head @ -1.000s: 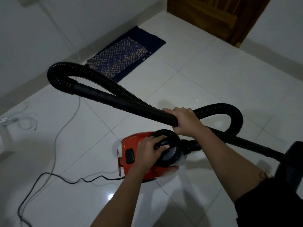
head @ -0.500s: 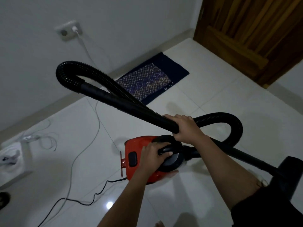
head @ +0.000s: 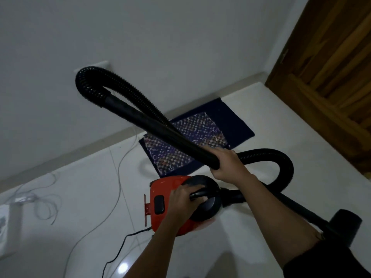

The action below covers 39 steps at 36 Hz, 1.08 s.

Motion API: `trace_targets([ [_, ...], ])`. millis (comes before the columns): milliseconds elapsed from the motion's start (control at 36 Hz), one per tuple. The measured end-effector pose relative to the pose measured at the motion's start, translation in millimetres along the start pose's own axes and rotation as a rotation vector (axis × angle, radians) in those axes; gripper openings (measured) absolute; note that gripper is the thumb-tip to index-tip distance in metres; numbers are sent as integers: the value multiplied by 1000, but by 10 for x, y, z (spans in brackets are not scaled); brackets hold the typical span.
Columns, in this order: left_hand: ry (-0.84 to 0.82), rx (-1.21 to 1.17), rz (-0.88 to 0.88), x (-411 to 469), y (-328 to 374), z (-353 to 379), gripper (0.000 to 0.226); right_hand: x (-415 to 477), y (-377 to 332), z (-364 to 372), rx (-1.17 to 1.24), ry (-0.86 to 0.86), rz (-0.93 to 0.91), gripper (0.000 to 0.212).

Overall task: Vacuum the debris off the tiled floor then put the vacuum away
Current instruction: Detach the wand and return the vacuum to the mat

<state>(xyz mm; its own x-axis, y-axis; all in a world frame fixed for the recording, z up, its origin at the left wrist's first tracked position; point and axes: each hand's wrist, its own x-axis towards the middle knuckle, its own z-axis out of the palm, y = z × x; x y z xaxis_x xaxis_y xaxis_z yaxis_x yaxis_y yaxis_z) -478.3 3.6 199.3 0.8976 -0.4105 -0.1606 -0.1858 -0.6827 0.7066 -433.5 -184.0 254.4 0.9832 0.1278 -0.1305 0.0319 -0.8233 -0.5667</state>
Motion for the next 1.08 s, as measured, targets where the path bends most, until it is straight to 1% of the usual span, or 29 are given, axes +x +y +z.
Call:
trace_targets([
  [56, 23, -26, -7, 334, -97, -46, 25, 390, 55, -47, -29, -15, -14, 72],
  [195, 24, -39, -57, 1176, -384, -153, 38, 1295, 180, -72, -54, -60, -35, 73],
  [361, 42, -54, -76, 2013, -683, -284, 32, 2199, 367, -43, -7, -67, -80, 73],
  [445, 64, -5, -80, 2419, -838, -302, 33, 2614, 491, 2, 27, -65, -107, 72],
  [556, 94, 15, -117, 2879, -1088, -255, 36, 3115, 684, 134, 9, -67, -116, 70],
  [695, 125, -24, -160, 3330, -1438, -86, 48, 3611, 855, 299, 15, -62, -157, 65],
  [778, 167, -31, -164, 3533, -1673, 40, 48, 3842, 932, 410, 60, -64, -191, 67],
  [861, 211, -31, -178, 3673, -1891, 168, 48, 4066, 1017, 548, 53, -63, -217, 69],
  [973, 226, -20, -218, 3867, -2066, 262, 39, 4292, 1091, 707, 55, -58, -242, 71],
  [1084, 260, -54, -220, 4033, -2283, 340, 43, 4449, 1155, 884, 65, -39, -260, 75],
])
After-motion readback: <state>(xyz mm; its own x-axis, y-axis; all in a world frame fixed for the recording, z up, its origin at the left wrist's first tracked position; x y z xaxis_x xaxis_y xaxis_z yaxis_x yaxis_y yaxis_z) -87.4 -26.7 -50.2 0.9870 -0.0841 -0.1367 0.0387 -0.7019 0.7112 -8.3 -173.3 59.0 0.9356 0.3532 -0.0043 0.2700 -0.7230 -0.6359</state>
